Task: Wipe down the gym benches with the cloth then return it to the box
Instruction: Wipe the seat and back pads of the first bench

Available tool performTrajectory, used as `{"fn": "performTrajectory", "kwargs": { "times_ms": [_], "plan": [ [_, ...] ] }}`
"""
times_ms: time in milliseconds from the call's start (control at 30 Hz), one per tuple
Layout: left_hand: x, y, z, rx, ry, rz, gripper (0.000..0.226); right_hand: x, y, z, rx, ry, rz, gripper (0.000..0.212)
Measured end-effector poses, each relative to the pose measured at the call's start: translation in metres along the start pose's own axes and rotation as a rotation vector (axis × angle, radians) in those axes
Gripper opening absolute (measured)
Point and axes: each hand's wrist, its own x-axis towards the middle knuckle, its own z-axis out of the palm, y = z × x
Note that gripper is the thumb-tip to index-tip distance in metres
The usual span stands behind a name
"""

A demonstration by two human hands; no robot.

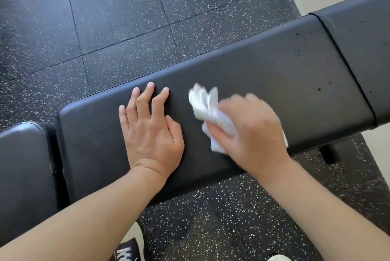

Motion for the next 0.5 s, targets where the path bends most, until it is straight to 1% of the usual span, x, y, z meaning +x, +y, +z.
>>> {"fn": "performTrajectory", "kwargs": {
  "times_ms": [100,167,200,233,367,433,500],
  "plan": [
    [0.000,-0.001,0.001,0.002,0.003,-0.003,0.058,-0.052,0.004,-0.023,0.030,-0.114,-0.125,0.032],
    [0.000,0.000,0.000,-0.005,0.004,-0.006,0.058,-0.053,0.020,-0.034,-0.001,-0.144,-0.243,0.034],
    [0.000,0.000,0.000,-0.007,0.005,-0.007,0.058,-0.043,0.032,-0.037,-0.018,-0.125,-0.252,0.034],
    [0.000,0.000,0.000,-0.005,0.005,-0.005,0.058,-0.029,0.045,-0.039,-0.034,-0.083,-0.199,0.033],
    [0.000,0.000,0.001,0.007,0.004,-0.003,0.058,0.029,0.081,-0.034,-0.094,0.077,0.268,0.032],
    [0.000,0.000,0.001,0.006,0.001,-0.007,0.058,0.044,0.072,-0.022,-0.100,0.135,0.376,0.030],
    [0.000,0.000,-0.001,0.004,-0.005,-0.007,0.058,0.053,0.044,-0.007,-0.107,0.160,0.398,0.028]
  ]
}}
